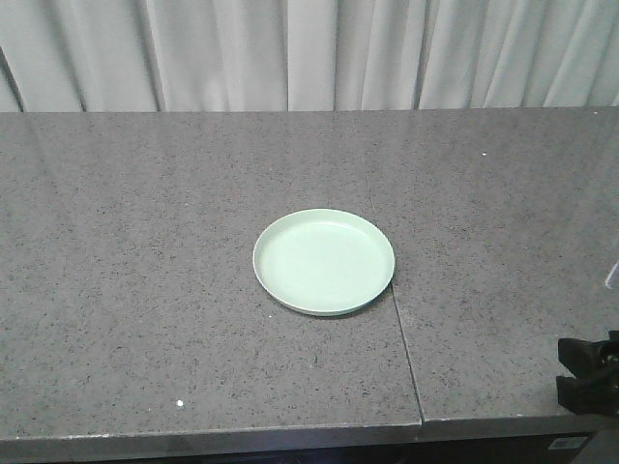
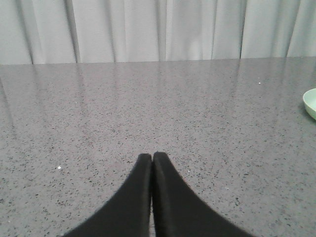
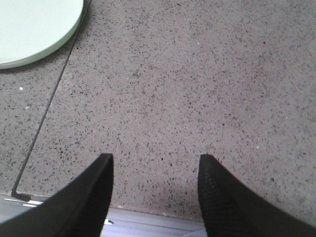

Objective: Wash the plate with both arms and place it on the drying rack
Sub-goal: 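Move the right gripper down to the rim of the pale green plate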

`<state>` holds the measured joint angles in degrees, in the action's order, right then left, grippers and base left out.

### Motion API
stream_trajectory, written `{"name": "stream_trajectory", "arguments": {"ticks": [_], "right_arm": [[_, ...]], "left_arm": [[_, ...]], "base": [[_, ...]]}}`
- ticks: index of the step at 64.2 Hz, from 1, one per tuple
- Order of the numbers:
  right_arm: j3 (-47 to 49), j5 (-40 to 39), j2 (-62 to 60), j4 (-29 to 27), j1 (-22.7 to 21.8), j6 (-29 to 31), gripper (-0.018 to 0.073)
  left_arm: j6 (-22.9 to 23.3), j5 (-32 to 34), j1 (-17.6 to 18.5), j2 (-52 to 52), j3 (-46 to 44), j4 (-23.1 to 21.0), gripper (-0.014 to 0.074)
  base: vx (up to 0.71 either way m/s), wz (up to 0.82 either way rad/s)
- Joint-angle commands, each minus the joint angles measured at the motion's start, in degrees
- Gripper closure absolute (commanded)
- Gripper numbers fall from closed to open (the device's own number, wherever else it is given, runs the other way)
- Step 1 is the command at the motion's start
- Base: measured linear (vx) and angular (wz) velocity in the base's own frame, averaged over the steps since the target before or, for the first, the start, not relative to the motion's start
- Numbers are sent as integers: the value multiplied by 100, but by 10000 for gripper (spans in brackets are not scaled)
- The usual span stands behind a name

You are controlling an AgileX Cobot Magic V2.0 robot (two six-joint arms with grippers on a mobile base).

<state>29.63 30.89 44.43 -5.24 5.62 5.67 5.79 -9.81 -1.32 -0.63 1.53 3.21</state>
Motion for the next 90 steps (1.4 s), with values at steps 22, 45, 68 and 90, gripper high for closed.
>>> {"name": "stream_trajectory", "arguments": {"ticks": [22,45,68,90], "right_arm": [[1217,-665,751,-2761,-16,3657,160],[3229,-40,2823,-3526,186,4093,160],[5524,946,4944,-1052,1071,445,160],[6807,2321,6296,-96,1063,-339,160]], "left_arm": [[16,399,43,-91,126,-52,602],[16,399,43,-91,126,-52,602],[16,399,43,-91,126,-52,602],[16,399,43,-91,126,-52,602]], "base": [[0,0],[0,0],[0,0],[0,0]]}}
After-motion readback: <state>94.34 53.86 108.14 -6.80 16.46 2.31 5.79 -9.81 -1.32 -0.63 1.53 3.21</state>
